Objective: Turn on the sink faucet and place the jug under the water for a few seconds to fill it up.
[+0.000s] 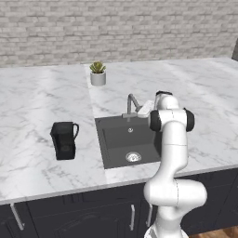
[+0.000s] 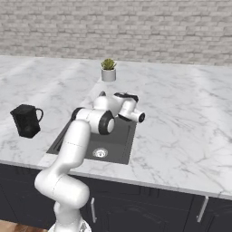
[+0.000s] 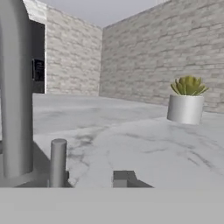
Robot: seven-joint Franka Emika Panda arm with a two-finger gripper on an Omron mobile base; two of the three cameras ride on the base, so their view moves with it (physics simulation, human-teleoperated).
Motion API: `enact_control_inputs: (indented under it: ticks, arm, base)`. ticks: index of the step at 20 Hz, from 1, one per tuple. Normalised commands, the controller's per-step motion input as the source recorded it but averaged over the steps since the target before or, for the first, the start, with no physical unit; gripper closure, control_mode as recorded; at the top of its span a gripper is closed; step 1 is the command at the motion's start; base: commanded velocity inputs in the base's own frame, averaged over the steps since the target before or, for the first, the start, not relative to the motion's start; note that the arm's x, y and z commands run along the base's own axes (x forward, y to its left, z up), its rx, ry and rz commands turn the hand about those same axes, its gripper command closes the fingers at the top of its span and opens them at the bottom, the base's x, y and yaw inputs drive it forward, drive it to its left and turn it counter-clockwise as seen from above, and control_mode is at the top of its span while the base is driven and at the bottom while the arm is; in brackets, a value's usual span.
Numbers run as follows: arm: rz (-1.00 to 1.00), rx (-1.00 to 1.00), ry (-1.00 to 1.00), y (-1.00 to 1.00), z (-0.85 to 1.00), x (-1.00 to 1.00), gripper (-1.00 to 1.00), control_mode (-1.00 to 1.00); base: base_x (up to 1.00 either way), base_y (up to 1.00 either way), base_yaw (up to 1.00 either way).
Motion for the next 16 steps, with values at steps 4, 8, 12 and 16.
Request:
enact_control_inputs:
  ticks: [4,8,12,16]
  arm:
    - [-0.26,0.08,0.02,-0.37,-0.04,0.15,1.00,-1.00]
    - [-0.26,0.06,0.02,-0.48,-0.14,0.13,1.00,-1.00]
    - [-0.24,0.07,0.03,-0.65,-0.21,0.12,1.00,-1.00]
    - [-0.23,0.10,0.06,-0.73,-0.17,0.18,1.00,-1.00]
  base:
    - [0.00,0.00,0.00]
    - [0.00,0.00,0.00]
    - [0.00,0.00,0.00]
    - [0.00,0.00,0.00]
